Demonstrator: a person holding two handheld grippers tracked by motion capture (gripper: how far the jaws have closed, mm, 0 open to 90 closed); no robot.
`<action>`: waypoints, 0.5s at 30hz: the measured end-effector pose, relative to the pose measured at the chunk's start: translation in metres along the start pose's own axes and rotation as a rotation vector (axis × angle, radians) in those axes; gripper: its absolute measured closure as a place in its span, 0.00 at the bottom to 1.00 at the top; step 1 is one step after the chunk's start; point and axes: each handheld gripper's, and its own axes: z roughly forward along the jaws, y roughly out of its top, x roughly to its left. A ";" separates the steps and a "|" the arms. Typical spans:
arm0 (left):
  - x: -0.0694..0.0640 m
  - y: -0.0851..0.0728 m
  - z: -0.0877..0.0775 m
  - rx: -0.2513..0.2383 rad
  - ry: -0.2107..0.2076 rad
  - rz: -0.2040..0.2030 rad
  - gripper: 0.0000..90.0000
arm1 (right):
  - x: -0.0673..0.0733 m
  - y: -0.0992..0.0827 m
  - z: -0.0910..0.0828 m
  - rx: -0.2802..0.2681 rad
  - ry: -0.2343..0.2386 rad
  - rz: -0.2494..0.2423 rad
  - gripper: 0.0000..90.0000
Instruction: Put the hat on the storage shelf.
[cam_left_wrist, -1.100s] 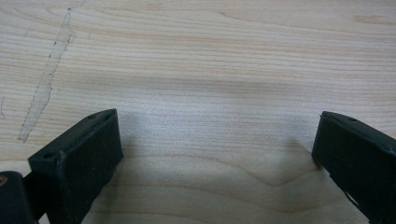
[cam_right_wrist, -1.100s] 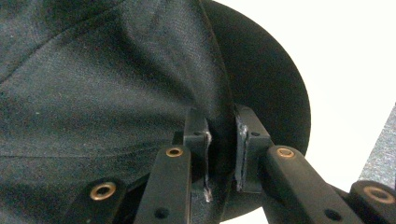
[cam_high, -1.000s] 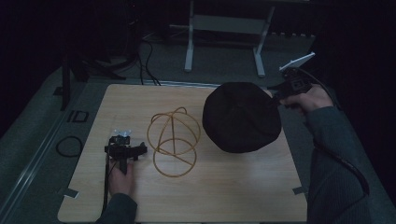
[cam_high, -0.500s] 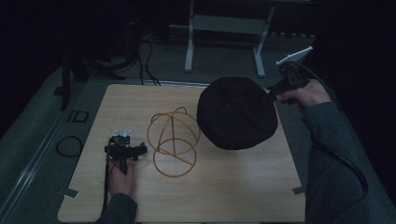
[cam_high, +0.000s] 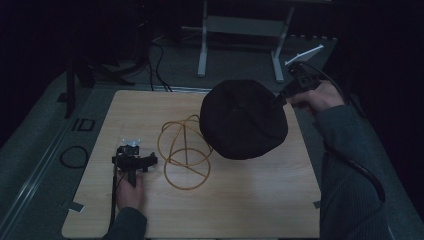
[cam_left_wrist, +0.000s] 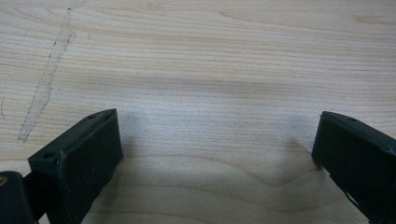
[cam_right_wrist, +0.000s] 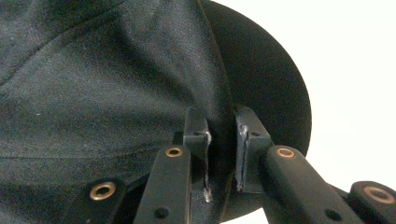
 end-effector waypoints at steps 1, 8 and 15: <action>0.000 0.000 0.000 0.000 0.000 0.000 0.01 | 0.002 0.001 0.000 0.001 -0.004 -0.002 0.86; 0.000 0.000 0.000 0.000 0.000 0.000 0.01 | 0.015 0.007 -0.002 -0.004 0.002 -0.021 0.86; 0.000 0.000 0.000 0.000 0.000 0.000 0.01 | 0.024 0.010 0.001 -0.005 0.010 -0.031 0.86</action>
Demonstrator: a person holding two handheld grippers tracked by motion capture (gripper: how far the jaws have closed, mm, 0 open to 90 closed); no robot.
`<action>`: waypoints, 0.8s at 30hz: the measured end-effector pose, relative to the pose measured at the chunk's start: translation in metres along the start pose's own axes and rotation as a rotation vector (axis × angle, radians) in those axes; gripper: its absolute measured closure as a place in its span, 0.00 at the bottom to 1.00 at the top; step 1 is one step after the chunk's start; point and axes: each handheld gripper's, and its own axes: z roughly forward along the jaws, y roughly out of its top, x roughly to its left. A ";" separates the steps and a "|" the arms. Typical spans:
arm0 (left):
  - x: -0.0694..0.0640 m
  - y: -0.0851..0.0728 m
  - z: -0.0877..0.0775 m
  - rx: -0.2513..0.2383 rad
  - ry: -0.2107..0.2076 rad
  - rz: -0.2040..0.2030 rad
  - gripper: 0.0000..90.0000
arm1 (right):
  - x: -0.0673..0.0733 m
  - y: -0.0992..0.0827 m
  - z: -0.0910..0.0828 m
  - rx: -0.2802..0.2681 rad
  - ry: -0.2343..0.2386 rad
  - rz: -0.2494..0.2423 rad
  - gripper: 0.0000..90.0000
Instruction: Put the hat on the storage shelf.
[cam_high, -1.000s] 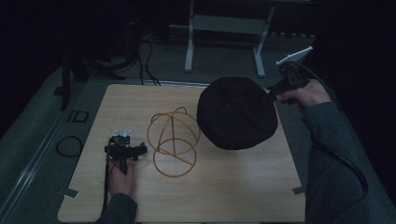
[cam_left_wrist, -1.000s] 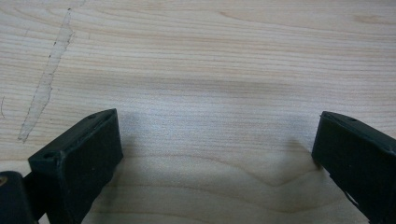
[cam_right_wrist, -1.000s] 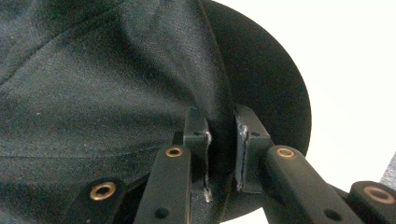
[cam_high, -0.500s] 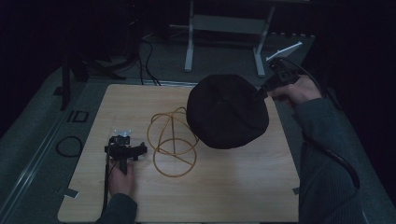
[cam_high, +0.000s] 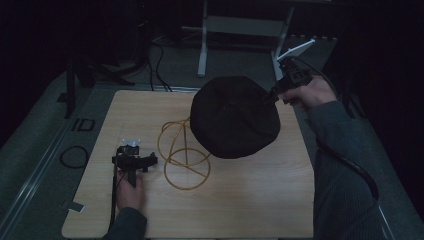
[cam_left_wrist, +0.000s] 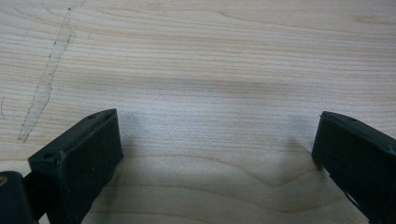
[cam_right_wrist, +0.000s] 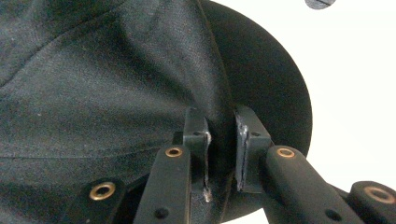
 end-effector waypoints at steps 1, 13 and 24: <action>0.000 0.000 0.000 0.000 0.000 0.000 0.01 | 0.001 0.000 0.000 0.001 0.002 0.001 0.86; 0.000 0.000 0.000 0.002 0.000 0.002 0.01 | 0.016 0.008 0.008 0.003 0.021 -0.021 0.86; 0.000 0.000 0.000 0.001 0.000 0.002 0.01 | 0.029 0.014 0.018 0.008 0.043 -0.044 0.86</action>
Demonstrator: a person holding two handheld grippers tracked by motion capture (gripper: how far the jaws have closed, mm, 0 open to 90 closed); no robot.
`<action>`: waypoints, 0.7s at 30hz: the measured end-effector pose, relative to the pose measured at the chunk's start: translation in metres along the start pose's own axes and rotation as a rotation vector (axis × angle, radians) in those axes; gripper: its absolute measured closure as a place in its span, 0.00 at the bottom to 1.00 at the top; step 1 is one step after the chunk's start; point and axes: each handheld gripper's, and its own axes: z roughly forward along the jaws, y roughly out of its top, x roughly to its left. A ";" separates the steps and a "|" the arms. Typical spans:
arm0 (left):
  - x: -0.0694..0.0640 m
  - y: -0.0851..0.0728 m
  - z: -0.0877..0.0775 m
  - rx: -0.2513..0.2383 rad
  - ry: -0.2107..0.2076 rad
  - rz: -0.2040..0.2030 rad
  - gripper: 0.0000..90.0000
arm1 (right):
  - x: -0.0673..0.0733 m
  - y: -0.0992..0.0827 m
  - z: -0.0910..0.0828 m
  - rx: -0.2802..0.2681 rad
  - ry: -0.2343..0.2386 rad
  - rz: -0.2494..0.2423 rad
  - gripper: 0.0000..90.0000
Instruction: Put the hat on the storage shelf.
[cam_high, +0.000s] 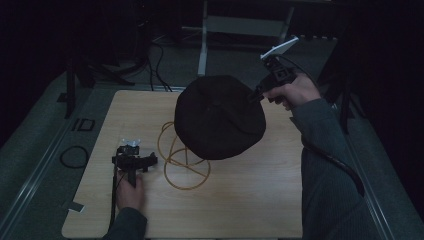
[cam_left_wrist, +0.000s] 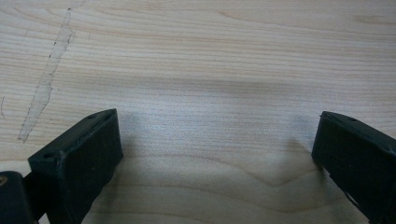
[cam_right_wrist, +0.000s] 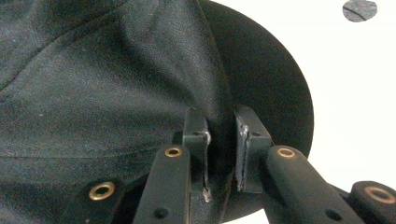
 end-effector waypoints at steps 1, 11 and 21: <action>0.000 0.000 0.000 0.000 0.000 0.000 0.01 | 0.002 0.001 0.002 0.005 0.001 -0.002 0.86; 0.000 0.000 0.000 -0.001 0.001 0.000 0.01 | 0.010 0.006 0.012 0.017 0.017 -0.019 0.86; 0.000 0.000 0.000 -0.001 0.000 -0.002 0.01 | 0.019 0.009 0.019 0.029 0.025 -0.035 0.86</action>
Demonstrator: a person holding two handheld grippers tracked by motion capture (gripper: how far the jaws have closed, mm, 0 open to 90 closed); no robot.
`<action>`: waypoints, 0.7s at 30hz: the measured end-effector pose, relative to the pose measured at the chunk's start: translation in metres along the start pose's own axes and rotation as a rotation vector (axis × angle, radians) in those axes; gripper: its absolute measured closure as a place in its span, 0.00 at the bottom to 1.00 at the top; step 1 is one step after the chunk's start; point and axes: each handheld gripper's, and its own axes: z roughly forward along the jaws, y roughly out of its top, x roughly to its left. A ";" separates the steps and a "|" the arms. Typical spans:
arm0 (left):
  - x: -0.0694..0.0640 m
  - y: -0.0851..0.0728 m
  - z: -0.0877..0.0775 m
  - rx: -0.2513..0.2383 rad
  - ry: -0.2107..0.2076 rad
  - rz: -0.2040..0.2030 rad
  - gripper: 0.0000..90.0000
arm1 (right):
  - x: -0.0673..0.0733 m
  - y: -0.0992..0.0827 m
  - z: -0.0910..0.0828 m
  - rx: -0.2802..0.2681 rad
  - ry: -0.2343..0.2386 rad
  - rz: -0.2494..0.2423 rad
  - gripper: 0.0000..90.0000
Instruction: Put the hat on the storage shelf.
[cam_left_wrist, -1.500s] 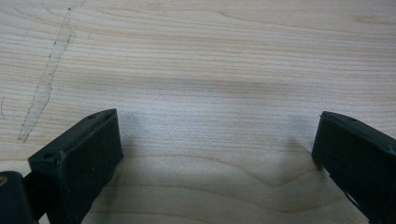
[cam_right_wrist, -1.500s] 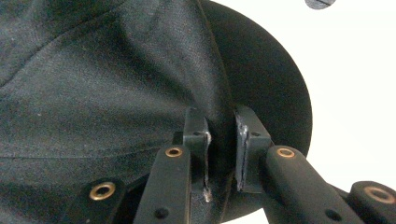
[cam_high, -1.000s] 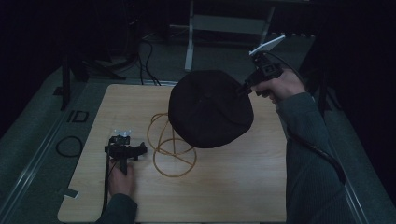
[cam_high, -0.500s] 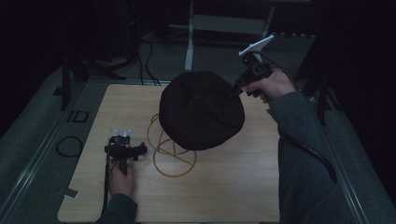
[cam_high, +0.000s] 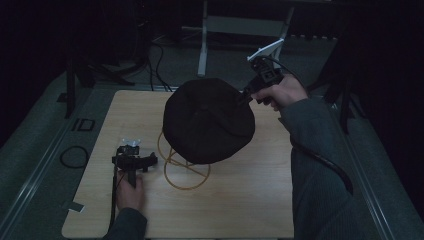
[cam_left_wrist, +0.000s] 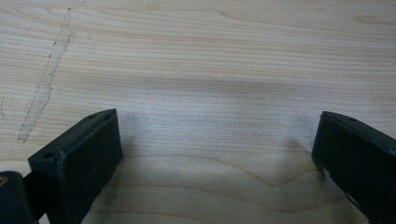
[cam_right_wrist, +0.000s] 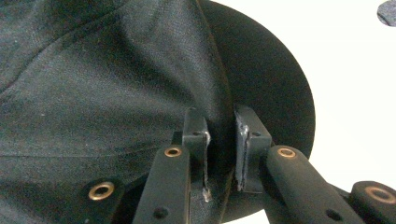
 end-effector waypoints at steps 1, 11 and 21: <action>0.000 0.000 0.000 0.000 0.000 0.000 0.01 | 0.001 0.001 0.001 -0.001 0.003 -0.005 0.86; 0.000 0.000 0.000 0.000 0.000 0.000 0.01 | 0.008 0.004 0.010 0.012 0.016 -0.016 0.85; 0.000 0.000 0.000 0.002 -0.001 0.001 0.01 | 0.014 0.008 0.024 0.018 0.034 -0.021 0.87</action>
